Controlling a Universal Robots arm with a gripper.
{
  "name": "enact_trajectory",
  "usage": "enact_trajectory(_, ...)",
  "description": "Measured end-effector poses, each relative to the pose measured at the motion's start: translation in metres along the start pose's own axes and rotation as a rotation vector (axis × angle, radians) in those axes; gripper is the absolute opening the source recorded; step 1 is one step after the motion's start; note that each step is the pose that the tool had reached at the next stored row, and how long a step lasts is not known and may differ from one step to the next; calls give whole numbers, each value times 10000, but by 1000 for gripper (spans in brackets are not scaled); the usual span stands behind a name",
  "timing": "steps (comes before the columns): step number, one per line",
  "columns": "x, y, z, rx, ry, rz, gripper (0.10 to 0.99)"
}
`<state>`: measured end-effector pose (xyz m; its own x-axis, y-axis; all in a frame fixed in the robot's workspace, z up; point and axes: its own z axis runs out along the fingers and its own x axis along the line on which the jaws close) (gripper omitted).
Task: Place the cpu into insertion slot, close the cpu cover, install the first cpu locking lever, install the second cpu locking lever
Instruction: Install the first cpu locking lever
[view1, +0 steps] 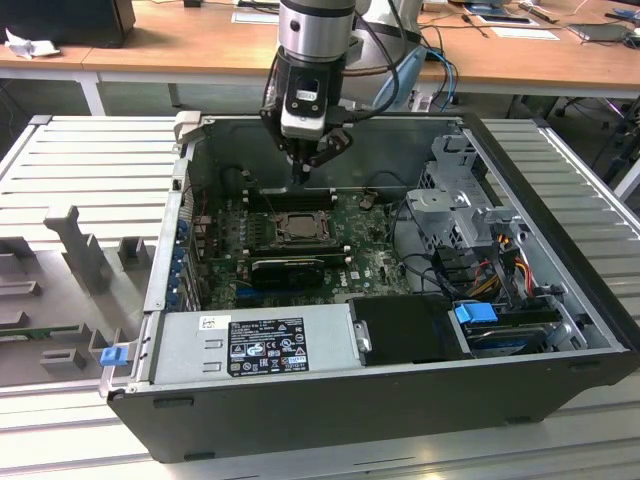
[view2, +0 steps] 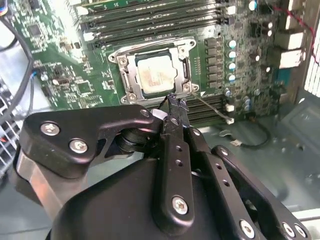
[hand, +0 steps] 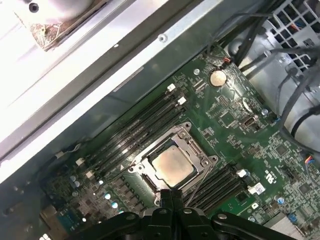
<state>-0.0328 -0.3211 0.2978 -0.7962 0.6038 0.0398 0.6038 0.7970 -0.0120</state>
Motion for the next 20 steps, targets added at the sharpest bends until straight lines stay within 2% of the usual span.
enact_trajectory(2,0,0,4,16,-5,-380,106)
enact_trajectory(4,0,0,7,48,-14,-1192,106)
enact_trajectory(7,0,0,8,83,-25,-2084,106)
enact_trajectory(16,-1,0,9,145,-44,-3641,106)
enact_trajectory(18,-31,23,8,153,-46,-3852,106)
enact_trajectory(20,-41,31,8,171,-51,-4302,106)
